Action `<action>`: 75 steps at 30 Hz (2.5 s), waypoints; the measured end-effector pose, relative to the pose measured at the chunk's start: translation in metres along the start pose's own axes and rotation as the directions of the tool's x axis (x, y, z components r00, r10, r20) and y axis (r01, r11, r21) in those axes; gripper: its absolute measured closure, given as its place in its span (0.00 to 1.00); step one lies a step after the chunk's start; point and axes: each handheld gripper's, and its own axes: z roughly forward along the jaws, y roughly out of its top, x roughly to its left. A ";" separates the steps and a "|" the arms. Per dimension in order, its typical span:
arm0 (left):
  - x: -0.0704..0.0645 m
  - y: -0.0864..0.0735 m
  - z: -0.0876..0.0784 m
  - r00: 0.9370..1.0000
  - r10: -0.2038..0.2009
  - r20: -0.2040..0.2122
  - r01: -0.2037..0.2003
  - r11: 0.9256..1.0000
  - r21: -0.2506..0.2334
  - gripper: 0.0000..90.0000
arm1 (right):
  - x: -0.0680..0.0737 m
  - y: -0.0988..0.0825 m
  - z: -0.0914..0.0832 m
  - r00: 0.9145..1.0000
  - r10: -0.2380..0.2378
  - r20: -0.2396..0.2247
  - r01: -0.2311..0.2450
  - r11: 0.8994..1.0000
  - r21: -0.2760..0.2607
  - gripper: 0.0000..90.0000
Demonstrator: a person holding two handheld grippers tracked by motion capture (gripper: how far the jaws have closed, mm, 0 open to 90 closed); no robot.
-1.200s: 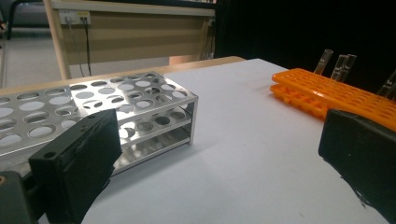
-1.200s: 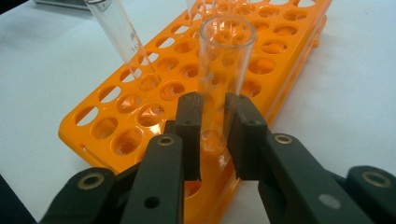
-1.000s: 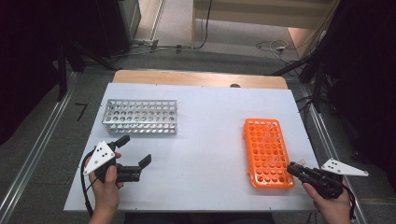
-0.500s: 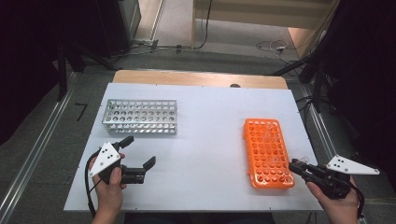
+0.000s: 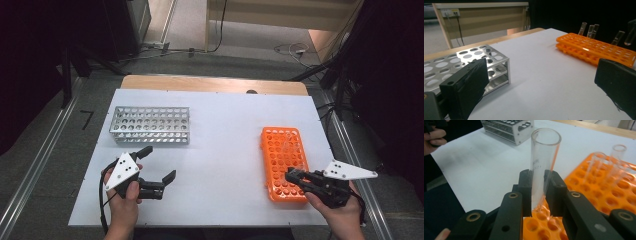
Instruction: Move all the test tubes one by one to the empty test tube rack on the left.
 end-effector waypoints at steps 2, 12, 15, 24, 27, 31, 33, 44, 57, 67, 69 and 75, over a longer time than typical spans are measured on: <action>-0.003 0.003 0.002 1.000 -0.002 0.013 0.002 1.000 0.000 0.00 | 0.004 0.005 0.007 1.000 -0.010 -0.014 0.010 1.000 -0.001 0.82; -0.017 0.021 0.016 0.995 -0.037 0.097 0.037 0.999 0.008 0.01 | 0.021 0.029 0.040 0.995 -0.062 -0.073 0.062 0.998 -0.004 0.82; -0.019 0.025 0.019 0.994 -0.048 0.096 0.047 0.999 0.009 0.03 | 0.024 0.033 0.048 0.994 -0.069 -0.082 0.069 0.998 -0.004 0.82; -0.034 0.042 0.040 0.985 -0.056 0.163 0.051 0.998 0.038 0.11 | 0.034 0.044 0.076 0.987 -0.097 -0.127 0.099 0.995 0.009 0.82; -0.042 0.047 0.048 0.986 -0.061 0.155 0.054 0.997 0.048 0.18 | 0.039 0.049 0.088 0.983 -0.112 -0.143 0.116 0.993 0.019 0.82; -0.054 0.055 0.061 0.981 -0.060 0.185 0.048 0.997 0.068 0.26 | 0.044 0.051 0.097 0.980 -0.123 -0.158 0.129 0.991 0.024 0.82; -0.056 0.056 0.064 0.980 -0.058 0.190 0.044 0.996 0.074 0.28 | 0.045 0.051 0.099 0.979 -0.126 -0.160 0.132 0.991 0.025 0.82; -0.076 0.055 0.082 0.960 -0.047 0.277 0.019 0.994 0.105 0.50 | 0.064 0.049 0.115 0.966 -0.161 -0.201 0.173 0.984 0.046 0.82; -0.086 0.049 0.089 0.954 -0.024 0.298 -0.015 0.992 0.128 0.73 | 0.079 0.049 0.125 0.954 -0.184 -0.235 0.203 0.977 0.060 0.82; -0.091 0.047 0.090 0.958 0.012 0.287 -0.049 0.992 0.121 0.83 | 0.079 0.049 0.125 0.954 -0.177 -0.241 0.198 0.978 0.064 0.82; -0.090 0.047 0.089 0.958 0.015 0.286 -0.051 0.991 0.121 0.84 | 0.079 0.049 0.125 0.954 -0.176 -0.243 0.197 0.978 0.064 0.82; -0.089 0.048 0.089 0.959 0.010 0.284 -0.044 0.992 0.115 0.85 | 0.079 0.049 0.125 0.956 -0.165 -0.244 0.184 0.981 0.058 0.81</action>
